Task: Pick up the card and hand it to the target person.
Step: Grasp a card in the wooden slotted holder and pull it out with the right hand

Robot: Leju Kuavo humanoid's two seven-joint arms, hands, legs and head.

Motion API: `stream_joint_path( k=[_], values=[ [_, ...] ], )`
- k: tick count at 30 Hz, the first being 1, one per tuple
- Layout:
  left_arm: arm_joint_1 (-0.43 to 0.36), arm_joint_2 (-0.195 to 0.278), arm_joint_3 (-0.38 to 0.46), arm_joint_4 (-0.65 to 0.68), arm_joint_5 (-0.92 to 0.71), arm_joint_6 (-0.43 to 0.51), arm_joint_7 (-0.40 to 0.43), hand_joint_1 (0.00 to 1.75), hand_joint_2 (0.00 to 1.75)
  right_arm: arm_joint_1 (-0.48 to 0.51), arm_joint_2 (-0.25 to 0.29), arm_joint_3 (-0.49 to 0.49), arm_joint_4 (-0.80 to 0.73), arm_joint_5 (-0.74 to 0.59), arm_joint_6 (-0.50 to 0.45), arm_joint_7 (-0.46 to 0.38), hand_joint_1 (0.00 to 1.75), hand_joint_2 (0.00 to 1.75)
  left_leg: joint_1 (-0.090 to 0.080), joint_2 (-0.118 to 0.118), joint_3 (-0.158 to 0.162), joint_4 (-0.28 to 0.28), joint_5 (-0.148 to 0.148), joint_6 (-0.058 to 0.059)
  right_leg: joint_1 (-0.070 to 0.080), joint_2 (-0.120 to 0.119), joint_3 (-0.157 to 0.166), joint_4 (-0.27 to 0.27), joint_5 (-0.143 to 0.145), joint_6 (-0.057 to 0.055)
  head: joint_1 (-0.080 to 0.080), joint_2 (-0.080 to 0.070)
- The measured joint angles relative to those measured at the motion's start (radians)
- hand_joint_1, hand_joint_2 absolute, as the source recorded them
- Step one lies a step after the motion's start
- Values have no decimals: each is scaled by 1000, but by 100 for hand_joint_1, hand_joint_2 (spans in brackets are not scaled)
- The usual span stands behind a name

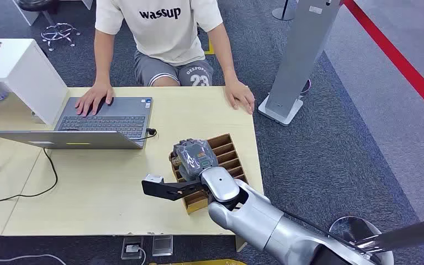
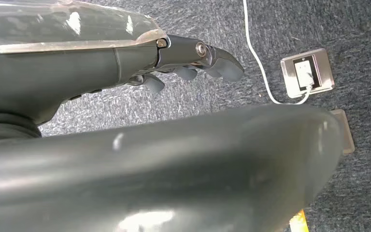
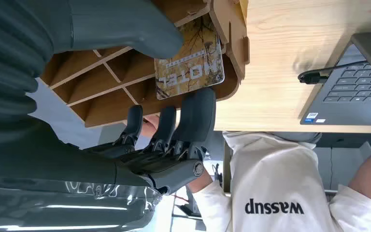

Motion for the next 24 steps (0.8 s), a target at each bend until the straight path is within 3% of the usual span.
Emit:
stream_joint_path(
  k=[19,24],
  values=[
    [0,0,0,0,0,0,0,0,0,3,0,0,9,-2,7,0,97,175,0,0,0,0,0,0,0,0,0,0,0,0,1,0],
    [0,0,0,0,-10,-3,-6,0,0,2,0,0,17,-3,1,0,133,175,0,0,0,0,0,0,0,0,0,0,0,0,0,0]
  ],
)
